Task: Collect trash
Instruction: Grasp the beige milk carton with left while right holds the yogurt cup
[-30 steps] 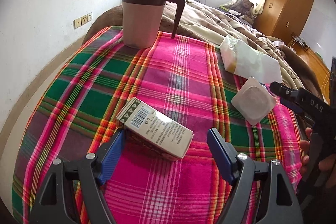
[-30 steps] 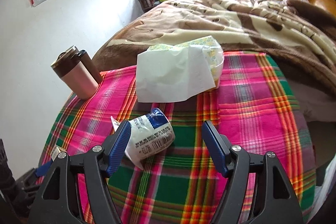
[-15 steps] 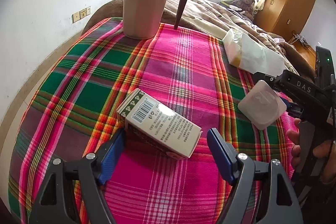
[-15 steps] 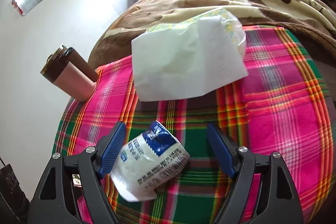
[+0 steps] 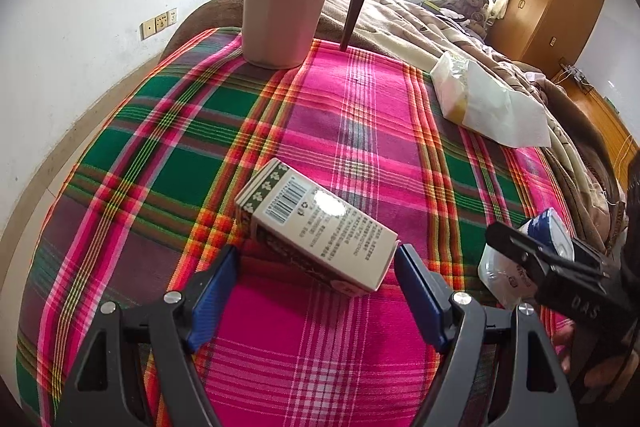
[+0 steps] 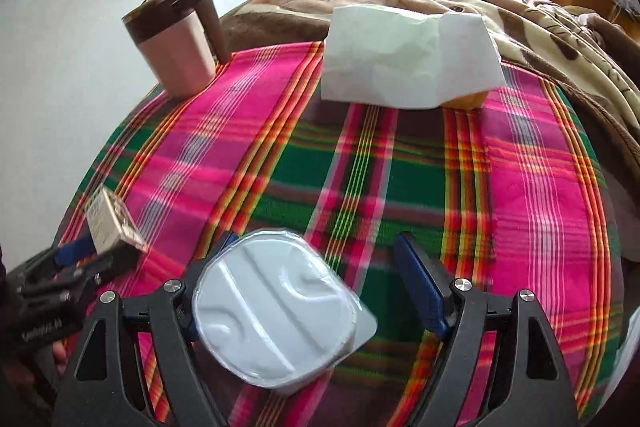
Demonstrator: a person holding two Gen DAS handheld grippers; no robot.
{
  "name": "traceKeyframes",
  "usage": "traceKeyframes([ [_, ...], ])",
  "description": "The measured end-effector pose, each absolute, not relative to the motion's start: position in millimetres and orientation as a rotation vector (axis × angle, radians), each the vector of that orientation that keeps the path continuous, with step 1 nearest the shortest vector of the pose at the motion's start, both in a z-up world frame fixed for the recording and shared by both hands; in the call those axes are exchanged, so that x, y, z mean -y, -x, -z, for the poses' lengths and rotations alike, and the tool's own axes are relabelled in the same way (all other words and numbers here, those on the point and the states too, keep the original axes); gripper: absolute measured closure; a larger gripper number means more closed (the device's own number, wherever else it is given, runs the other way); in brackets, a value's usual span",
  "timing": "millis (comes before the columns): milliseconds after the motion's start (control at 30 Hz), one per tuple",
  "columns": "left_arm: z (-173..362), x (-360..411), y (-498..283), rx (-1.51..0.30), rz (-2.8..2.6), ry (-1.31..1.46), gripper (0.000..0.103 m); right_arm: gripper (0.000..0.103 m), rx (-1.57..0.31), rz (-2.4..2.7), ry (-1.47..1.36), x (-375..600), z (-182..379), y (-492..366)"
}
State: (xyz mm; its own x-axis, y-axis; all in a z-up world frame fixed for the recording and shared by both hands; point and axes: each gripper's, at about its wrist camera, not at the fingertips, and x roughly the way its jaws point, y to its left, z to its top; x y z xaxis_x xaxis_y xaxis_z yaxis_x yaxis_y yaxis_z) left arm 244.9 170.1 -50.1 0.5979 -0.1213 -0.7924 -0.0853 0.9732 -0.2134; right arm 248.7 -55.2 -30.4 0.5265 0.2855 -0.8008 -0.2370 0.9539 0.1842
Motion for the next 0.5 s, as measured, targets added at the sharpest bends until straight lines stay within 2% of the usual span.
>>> traceKeyframes([
  [500,50,-167,-259,-0.918,-0.041,0.276,0.022,0.023,-0.910,-0.288,-0.103,74,24,-224],
])
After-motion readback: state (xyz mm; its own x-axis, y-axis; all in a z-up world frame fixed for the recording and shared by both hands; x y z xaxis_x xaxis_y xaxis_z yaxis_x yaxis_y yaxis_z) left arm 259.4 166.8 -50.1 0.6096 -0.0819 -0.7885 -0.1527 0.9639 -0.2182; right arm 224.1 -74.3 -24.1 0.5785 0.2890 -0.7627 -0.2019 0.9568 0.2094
